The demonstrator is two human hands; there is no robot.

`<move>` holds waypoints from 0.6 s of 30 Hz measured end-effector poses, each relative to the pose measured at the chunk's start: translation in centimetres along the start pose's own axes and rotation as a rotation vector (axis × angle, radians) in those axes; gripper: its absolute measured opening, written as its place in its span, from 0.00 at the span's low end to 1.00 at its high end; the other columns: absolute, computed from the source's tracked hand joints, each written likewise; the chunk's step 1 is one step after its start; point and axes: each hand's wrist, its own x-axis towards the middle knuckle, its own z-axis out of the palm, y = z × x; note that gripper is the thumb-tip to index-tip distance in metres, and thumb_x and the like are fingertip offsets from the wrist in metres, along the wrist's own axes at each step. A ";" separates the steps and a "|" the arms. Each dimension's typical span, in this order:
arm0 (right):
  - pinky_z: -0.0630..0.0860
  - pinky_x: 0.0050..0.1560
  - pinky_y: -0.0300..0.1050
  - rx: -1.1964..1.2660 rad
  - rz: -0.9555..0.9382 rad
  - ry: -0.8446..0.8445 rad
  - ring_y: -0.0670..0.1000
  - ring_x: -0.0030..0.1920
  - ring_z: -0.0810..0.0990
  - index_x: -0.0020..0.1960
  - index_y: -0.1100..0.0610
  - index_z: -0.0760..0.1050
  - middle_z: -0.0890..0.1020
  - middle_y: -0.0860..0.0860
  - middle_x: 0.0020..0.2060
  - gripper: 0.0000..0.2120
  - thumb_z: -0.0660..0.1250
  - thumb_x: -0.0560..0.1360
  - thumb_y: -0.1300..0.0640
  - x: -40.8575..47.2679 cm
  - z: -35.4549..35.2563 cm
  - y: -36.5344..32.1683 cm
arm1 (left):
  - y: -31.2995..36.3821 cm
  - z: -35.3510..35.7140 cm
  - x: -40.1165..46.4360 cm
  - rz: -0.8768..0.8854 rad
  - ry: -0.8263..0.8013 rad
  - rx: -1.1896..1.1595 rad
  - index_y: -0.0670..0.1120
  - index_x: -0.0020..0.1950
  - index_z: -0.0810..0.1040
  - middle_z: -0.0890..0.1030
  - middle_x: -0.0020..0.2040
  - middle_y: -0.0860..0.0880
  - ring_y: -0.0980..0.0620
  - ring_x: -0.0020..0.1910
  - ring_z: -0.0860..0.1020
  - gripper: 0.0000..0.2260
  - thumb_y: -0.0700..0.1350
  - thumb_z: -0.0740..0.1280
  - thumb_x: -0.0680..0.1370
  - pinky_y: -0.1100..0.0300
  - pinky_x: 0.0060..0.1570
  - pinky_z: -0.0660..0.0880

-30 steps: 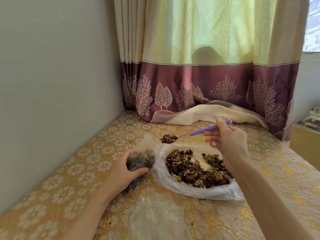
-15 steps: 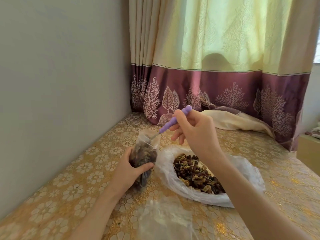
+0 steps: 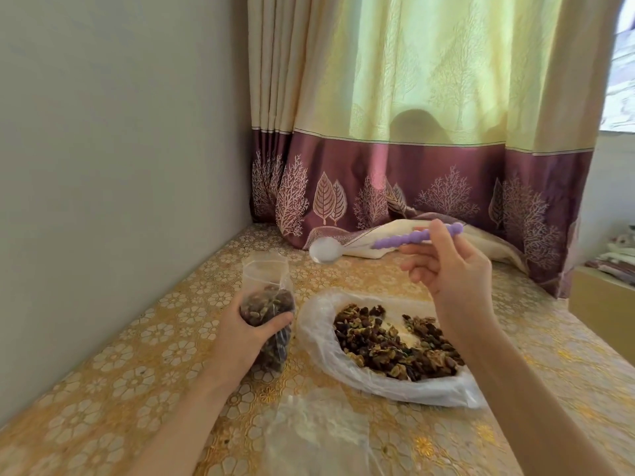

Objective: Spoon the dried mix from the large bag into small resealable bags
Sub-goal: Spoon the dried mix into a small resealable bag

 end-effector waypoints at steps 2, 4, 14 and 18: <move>0.74 0.26 0.35 0.003 0.048 0.111 0.47 0.27 0.78 0.40 0.61 0.78 0.82 0.55 0.30 0.14 0.61 0.80 0.55 0.1 -2.4 0.7 | -0.2 0.1 0.0 0.002 -0.017 0.084 0.59 0.51 0.73 0.78 0.49 0.59 0.63 0.47 0.76 0.25 0.54 0.77 0.58 0.63 0.43 0.72; 0.74 0.26 0.35 -0.056 0.080 0.186 0.47 0.27 0.78 0.40 0.62 0.77 0.82 0.53 0.28 0.14 0.61 0.80 0.55 0.1 -4.7 1.7 | -0.3 0.2 -0.2 0.002 -0.077 0.141 0.59 0.52 0.71 0.77 0.49 0.60 0.63 0.48 0.76 0.25 0.55 0.77 0.60 0.62 0.45 0.73; 0.75 0.26 0.35 -0.445 0.095 0.297 0.44 0.26 0.79 0.36 0.58 0.78 0.83 0.50 0.28 0.17 0.59 0.81 0.56 -1.3 -10.2 5.5 | -0.3 -0.9 0.3 -0.093 -0.386 0.203 0.57 0.63 0.61 0.73 0.54 0.56 0.58 0.50 0.75 0.27 0.38 0.70 0.72 0.66 0.40 0.72; 0.76 0.27 0.39 -0.505 0.077 0.254 0.47 0.29 0.79 0.33 0.55 0.79 0.84 0.52 0.29 0.20 0.58 0.81 0.56 -1.7 -10.4 5.5 | -0.3 -0.5 0.3 0.011 -0.197 0.247 0.54 0.63 0.64 0.73 0.52 0.58 0.59 0.51 0.73 0.28 0.40 0.73 0.70 0.69 0.45 0.68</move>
